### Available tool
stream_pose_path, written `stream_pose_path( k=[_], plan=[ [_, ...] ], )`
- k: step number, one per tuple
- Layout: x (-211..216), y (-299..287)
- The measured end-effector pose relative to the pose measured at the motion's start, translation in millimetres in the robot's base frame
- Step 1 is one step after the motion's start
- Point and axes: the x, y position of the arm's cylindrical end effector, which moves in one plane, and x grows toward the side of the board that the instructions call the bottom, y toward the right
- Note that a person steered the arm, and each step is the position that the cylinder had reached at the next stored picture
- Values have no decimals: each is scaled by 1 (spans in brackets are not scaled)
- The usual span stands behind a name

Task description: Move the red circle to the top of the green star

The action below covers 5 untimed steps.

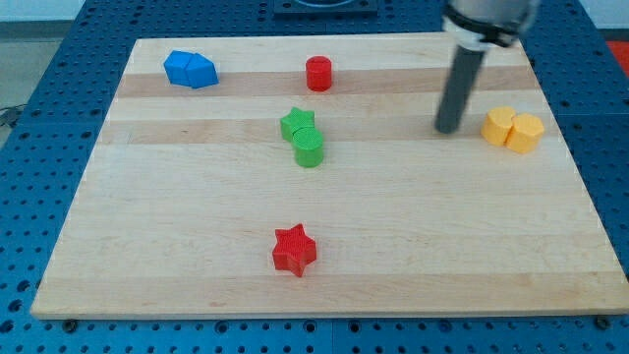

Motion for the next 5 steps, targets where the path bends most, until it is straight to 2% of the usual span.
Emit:
stream_pose_path(
  k=[1, 2, 3, 4, 5],
  plan=[
    [-33, -53],
    [-87, -61],
    [-114, -75],
    [-114, -105],
    [-114, -165]
  ],
)
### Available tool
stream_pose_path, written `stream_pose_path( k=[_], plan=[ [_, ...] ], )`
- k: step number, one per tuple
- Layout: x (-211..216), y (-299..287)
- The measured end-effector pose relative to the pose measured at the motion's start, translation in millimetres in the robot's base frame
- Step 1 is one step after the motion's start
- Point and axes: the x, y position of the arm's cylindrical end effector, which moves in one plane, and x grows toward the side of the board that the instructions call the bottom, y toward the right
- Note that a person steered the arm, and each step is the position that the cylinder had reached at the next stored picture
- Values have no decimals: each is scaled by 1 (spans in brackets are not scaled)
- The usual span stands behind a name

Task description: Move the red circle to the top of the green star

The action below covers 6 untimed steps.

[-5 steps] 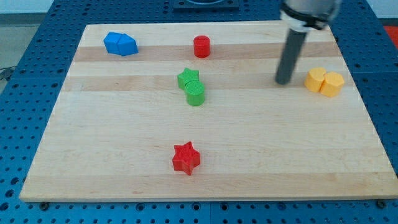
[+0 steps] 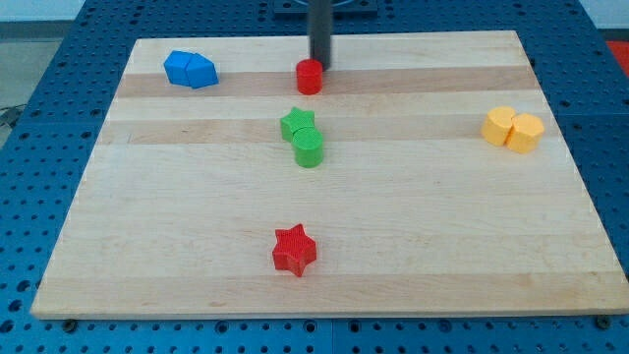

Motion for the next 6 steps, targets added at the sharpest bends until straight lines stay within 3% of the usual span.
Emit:
stream_pose_path(
  k=[3, 5, 6],
  plan=[
    [0, -34],
    [-15, -6],
    [-2, -3]
  ],
)
